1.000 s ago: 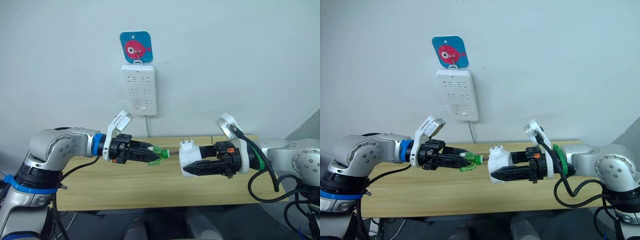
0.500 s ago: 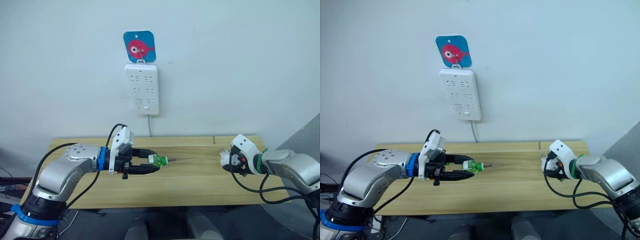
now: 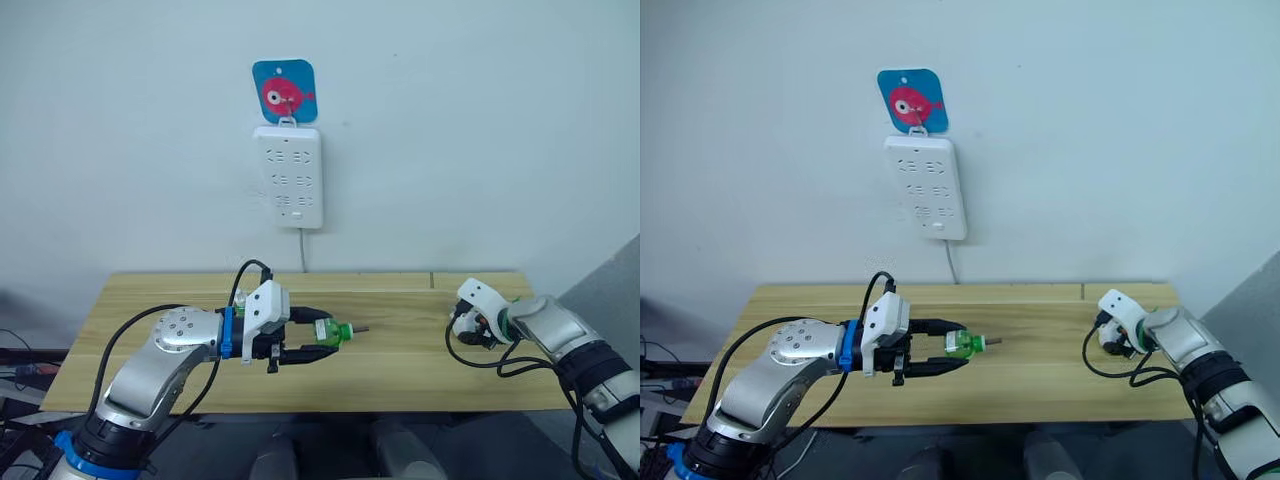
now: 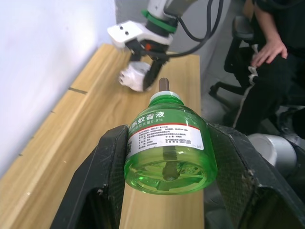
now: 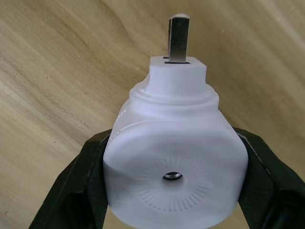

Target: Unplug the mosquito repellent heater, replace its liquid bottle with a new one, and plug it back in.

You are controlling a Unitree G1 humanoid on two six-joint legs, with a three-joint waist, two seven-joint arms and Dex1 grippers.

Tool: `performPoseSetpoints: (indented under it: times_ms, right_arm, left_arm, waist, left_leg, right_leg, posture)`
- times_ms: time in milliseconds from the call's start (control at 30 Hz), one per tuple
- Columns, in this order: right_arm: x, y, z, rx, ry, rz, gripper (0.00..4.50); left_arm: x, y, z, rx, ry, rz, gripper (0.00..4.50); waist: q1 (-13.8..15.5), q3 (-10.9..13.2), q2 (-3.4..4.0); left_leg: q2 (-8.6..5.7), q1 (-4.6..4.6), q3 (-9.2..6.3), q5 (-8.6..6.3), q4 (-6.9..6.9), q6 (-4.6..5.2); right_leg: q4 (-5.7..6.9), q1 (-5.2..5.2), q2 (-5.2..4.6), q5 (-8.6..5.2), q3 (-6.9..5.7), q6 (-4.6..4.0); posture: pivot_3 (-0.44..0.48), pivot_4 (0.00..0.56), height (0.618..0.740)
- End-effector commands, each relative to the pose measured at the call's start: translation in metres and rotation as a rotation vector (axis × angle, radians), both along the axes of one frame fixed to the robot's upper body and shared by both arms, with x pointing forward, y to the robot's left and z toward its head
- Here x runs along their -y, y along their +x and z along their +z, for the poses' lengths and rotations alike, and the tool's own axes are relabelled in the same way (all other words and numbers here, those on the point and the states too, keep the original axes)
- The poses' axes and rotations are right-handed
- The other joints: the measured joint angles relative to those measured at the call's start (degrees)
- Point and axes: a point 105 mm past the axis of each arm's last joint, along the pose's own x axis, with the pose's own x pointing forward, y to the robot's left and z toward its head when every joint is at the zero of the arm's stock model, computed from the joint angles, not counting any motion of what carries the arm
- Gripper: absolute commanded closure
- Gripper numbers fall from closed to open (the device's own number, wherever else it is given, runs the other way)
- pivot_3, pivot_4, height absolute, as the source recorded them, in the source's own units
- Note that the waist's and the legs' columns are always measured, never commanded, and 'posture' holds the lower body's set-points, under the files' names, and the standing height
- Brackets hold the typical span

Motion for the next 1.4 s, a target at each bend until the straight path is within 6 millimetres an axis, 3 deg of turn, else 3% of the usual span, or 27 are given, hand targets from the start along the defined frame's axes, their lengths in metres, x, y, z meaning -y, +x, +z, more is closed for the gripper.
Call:
performPoseSetpoints:
  times_ms: [33, 200, 300, 533, 633, 733, 867, 1300, 1400]
  right_arm:
    - [-0.002, 0.01, 0.019, 0.058, 0.052, -0.04, 0.0]
    - [-0.002, -0.002, 0.058, 0.174, 0.103, -0.02, 0.0]
    - [-0.015, -0.021, 0.086, 0.233, 0.242, -0.021, 0.0]
    - [-0.104, -0.075, 0.146, 0.352, 0.867, 0.107, 0.0]
    - [-0.13, -0.083, 0.152, 0.283, 1.027, 0.108, 0.0]
    - [-0.156, -0.078, 0.166, 0.244, 1.195, 0.099, 0.0]
    - [-0.173, -0.067, 0.173, 0.187, 1.29, 0.063, 0.0]
    - [-0.194, -0.052, 0.184, 0.094, 1.47, -0.032, 0.0]
    - [-0.196, -0.048, 0.188, 0.089, 1.514, -0.061, 0.62]
  left_arm:
    - [0.004, 0.003, 0.003, 0.037, -0.019, -0.003, 2.28]
    - [0.004, 0.012, 0.005, 0.056, -0.075, 0.056, 2.28]
    - [0.002, 0.018, 0.008, 0.068, -0.134, 0.117, 2.28]
    - [0.009, 0.023, 0.025, 0.056, -0.333, 0.222, 2.28]
    - [0.014, 0.024, 0.029, 0.023, -0.379, 0.236, 2.28]
    - [0.019, 0.024, 0.035, 0.028, -0.408, 0.235, 2.28]
    - [0.022, 0.025, 0.04, 0.059, -0.418, 0.237, 2.28]
    - [0.026, 0.024, 0.054, 0.152, -0.446, 0.264, 2.28]
    - [0.026, 0.024, 0.053, 0.157, -0.446, 0.266, 2.28]
  waist:
    - [0.02, 0.01, 0.01]
    - [0.36, 0.02, 0.06]
    - [0.32, 0.02, 0.05]
    - [-0.64, 0.02, 0.05]
    - [-1.4, -0.04, -0.03]
    - [-1.9, -0.06, -0.06]
    - [-2.81, -0.18, -0.1]
    - [-2.85, -0.25, -0.04]
    - [-2.86, -0.3, -0.03]
  left_leg:
    - [0.0, 0.0, 0.0, 0.0, 0.01, 0.0]
    - [-0.01, -0.02, -0.01, 0.0, 0.01, 0.0]
    - [-0.03, -0.07, -0.09, -0.01, -0.02, -0.01]
    - [0.07, 0.05, -0.15, 0.0, 0.02, -0.01]
    - [0.04, 0.04, -0.13, 0.0, 0.07, -0.02]
    - [0.0, 0.05, -0.11, 0.03, 0.11, -0.03]
    - [0.01, 0.04, -0.12, 0.05, 0.08, -0.02]
    - [0.02, -0.14, -0.18, 0.04, -0.02, -0.01]
    - [0.02, -0.14, -0.17, 0.04, 0.0, -0.01]
  right_leg:
    - [0.01, 0.0, 0.0, 0.0, 0.0, 0.0]
    - [0.02, 0.01, 0.0, 0.0, -0.01, 0.01]
    - [0.0, -0.01, -0.01, -0.01, -0.07, 0.02]
    - [0.05, 0.12, 0.1, -0.01, -0.09, 0.01]
    - [0.05, 0.16, 0.09, 0.01, -0.04, 0.05]
    - [0.05, 0.17, 0.09, 0.06, 0.01, 0.03]
    - [0.06, 0.15, 0.1, 0.09, 0.0, 0.02]
    - [0.06, -0.05, 0.12, 0.08, -0.05, 0.03]
    - [0.06, -0.05, 0.12, 0.08, -0.04, 0.03]
  posture:
    - [-0.133, 0.118, 0.704]
    - [-0.139, 0.114, 0.704]
    - [-0.147, 0.113, 0.704]
    - [-0.188, 0.109, 0.704]
    - [-0.203, 0.104, 0.704]
    - [-0.203, 0.099, 0.704]
    - [-0.188, 0.091, 0.704]
    - [-0.156, 0.077, 0.704]
    - [-0.151, 0.074, 0.704]
